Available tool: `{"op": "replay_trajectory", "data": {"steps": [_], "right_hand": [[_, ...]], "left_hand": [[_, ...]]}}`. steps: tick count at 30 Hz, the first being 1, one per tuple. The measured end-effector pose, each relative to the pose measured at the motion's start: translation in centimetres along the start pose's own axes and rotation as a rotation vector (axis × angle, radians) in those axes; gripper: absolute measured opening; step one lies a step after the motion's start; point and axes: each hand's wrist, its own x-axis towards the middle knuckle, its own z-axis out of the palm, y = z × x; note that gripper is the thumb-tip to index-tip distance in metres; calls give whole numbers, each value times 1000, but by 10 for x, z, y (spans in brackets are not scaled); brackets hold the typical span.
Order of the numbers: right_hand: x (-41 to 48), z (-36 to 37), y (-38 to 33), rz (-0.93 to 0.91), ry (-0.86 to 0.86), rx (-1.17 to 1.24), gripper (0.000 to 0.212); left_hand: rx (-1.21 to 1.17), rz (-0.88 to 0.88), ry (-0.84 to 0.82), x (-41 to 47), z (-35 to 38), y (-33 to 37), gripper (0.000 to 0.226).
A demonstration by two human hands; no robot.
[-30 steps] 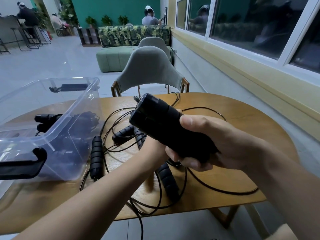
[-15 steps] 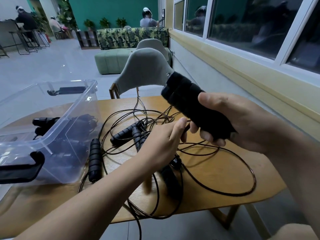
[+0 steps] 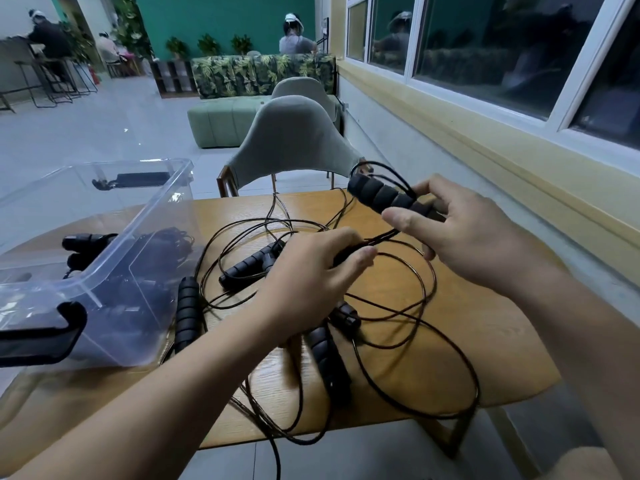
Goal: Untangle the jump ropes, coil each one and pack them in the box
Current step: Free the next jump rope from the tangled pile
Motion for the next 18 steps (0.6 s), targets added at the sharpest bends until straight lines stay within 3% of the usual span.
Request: {"op": "replay_trajectory", "data": {"steps": [7, 10, 14, 18], "right_hand": [[0, 6, -6, 20, -226, -264, 32], [-2, 0, -7, 11, -409, -326, 36], [-8, -9, -9, 56, -704, -344, 45], [-10, -21, -12, 54, -883, -246, 49]], "left_hand": [[185, 102, 18, -2, -18, -3, 14], [276, 195, -23, -1, -29, -3, 17], [296, 275, -127, -1, -38, 1, 23], [266, 283, -199, -2, -37, 4, 34]]}}
